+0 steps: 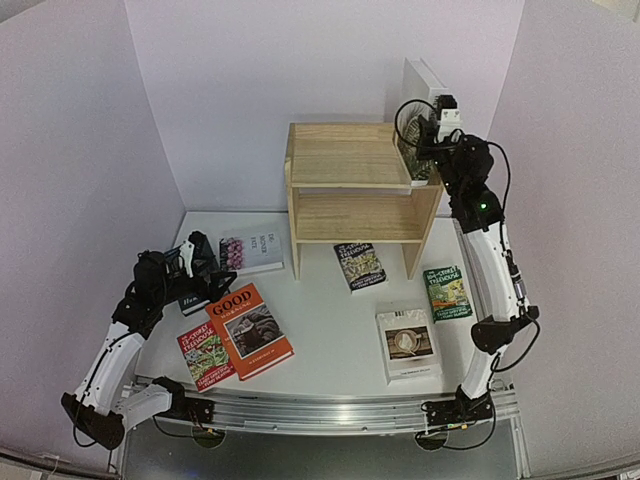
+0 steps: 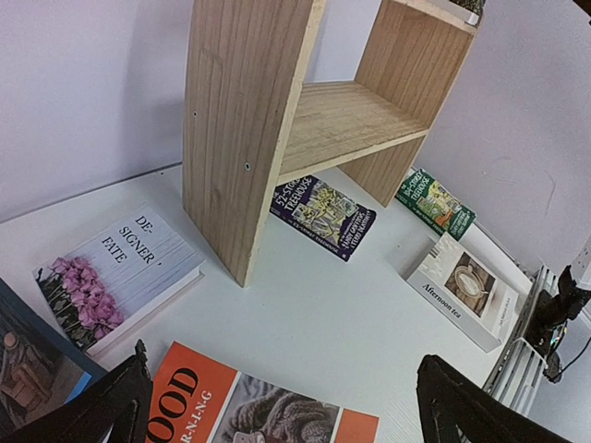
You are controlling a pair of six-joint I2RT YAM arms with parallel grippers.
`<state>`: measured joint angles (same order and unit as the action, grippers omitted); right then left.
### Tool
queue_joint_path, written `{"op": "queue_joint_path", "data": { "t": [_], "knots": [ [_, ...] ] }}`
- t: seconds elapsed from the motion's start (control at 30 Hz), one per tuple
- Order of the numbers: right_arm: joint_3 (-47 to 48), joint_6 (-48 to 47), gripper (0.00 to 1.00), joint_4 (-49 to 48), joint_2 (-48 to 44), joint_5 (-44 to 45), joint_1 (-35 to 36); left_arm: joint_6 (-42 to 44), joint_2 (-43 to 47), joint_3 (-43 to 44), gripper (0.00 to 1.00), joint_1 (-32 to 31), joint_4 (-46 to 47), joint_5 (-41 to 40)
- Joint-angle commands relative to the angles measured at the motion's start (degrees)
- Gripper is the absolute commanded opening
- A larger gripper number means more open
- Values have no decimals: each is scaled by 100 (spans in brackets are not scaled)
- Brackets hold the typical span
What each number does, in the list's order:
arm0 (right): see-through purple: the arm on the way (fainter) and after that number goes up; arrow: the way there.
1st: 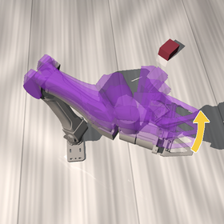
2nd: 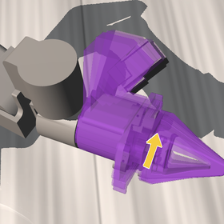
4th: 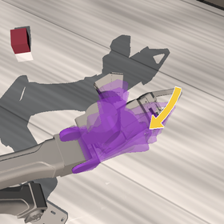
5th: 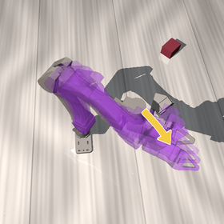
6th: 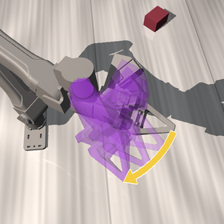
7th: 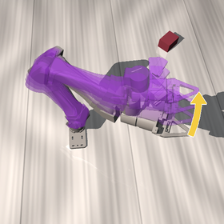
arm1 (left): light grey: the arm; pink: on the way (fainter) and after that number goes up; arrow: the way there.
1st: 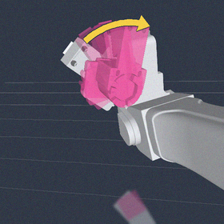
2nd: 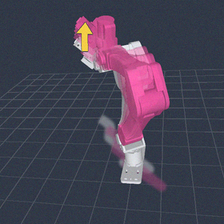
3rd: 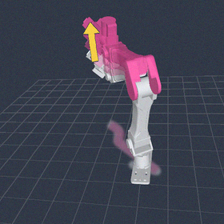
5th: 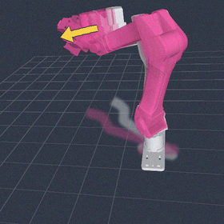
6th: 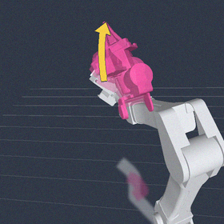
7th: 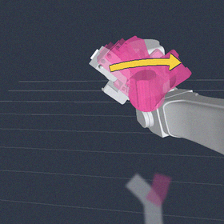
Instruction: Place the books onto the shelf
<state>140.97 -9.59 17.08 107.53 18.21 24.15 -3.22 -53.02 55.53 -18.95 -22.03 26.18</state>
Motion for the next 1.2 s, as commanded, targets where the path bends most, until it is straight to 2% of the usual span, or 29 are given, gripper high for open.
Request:
{"op": "queue_joint_path", "data": {
  "t": [0.0,0.23,0.57,0.77,0.9,1.03,1.17],
  "knots": [
    [30,241,19,-82,-9,-265,-320,-66,-5,12,100,13,128,123],
    [-16,86,19,-98,184,-166,-636,31,-2,13,100,8,122,67],
    [-141,14,17,-335,387,268,-674,23,-14,-26,100,9,131,71],
    [-210,44,19,-372,454,262,-676,-3,23,-59,100,14,127,63],
    [-437,4,35,-385,329,139,-676,6,28,-70,100,10,120,58],
    [-657,1,63,-397,168,82,-676,15,12,-80,100,10,132,63],
    [-810,23,75,-407,14,77,-670,20,-7,-85,100,14,137,102]
  ]
}}
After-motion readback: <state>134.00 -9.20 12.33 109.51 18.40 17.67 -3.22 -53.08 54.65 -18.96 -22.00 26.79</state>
